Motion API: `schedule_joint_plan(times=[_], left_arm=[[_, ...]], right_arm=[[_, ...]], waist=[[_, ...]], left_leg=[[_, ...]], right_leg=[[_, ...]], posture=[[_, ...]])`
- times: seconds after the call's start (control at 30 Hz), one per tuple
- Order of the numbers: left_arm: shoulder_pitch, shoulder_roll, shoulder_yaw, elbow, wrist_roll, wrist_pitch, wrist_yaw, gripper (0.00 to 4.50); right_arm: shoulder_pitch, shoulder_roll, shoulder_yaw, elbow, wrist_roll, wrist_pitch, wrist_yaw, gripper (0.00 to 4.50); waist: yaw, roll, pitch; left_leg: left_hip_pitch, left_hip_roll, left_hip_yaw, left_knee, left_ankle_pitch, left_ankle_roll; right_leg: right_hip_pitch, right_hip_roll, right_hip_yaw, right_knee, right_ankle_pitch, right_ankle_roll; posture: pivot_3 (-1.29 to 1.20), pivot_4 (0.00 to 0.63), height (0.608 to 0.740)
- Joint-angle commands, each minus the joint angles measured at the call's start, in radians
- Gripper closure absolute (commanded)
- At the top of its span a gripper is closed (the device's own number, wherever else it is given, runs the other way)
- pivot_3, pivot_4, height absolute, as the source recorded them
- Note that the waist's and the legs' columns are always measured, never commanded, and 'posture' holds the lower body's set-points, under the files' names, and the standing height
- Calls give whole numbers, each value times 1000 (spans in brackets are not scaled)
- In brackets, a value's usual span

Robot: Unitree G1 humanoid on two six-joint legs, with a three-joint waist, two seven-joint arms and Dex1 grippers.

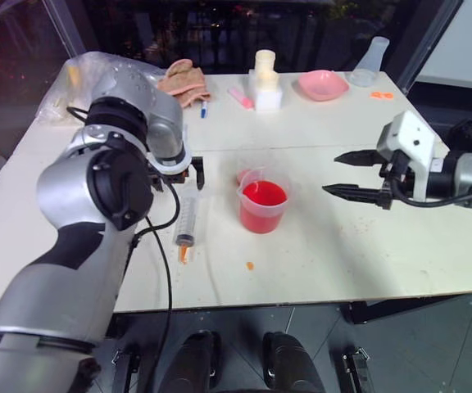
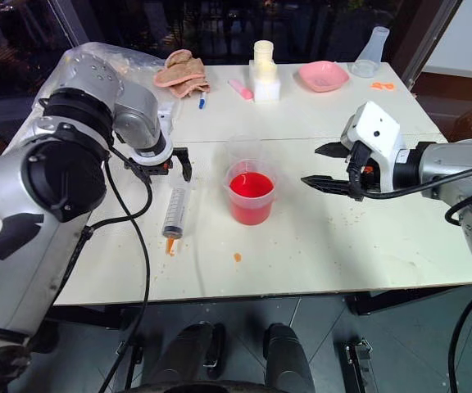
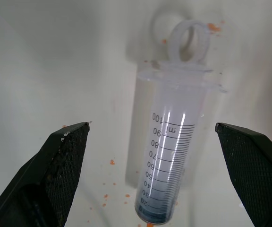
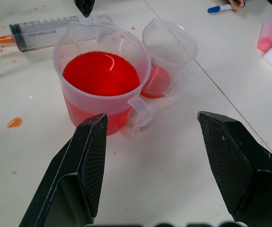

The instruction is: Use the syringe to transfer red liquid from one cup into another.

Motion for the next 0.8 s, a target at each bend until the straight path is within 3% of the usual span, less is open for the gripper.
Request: schedule_joint_plan(times=[0.03, 0.57, 0.8], left_arm=[[17, -18, 47, -5, -23, -38, 69, 21], [143, -113, 98, -140, -13, -65, 142, 21], [174, -134, 118, -178, -7, -46, 142, 2072]], right_arm=[[-17, -2, -22, -20, 3, -1, -5, 1366], [31, -5, -58, -61, 19, 29, -32, 1366], [54, -9, -72, -69, 19, 27, -42, 1366]], waist=[[1, 0, 0], [0, 0, 0], [-1, 0, 0]], left_leg=[[0, 0, 0, 0, 0, 0], [-1, 0, 0, 0, 1, -2], [-1, 0, 0, 0, 2, -3]], right_leg=[[0, 0, 0, 0, 0, 0], [-1, 0, 0, 1, 0, 0], [-1, 0, 0, 1, 0, 0]], posture=[[0, 150, 740], [0, 150, 740], [0, 150, 740]])
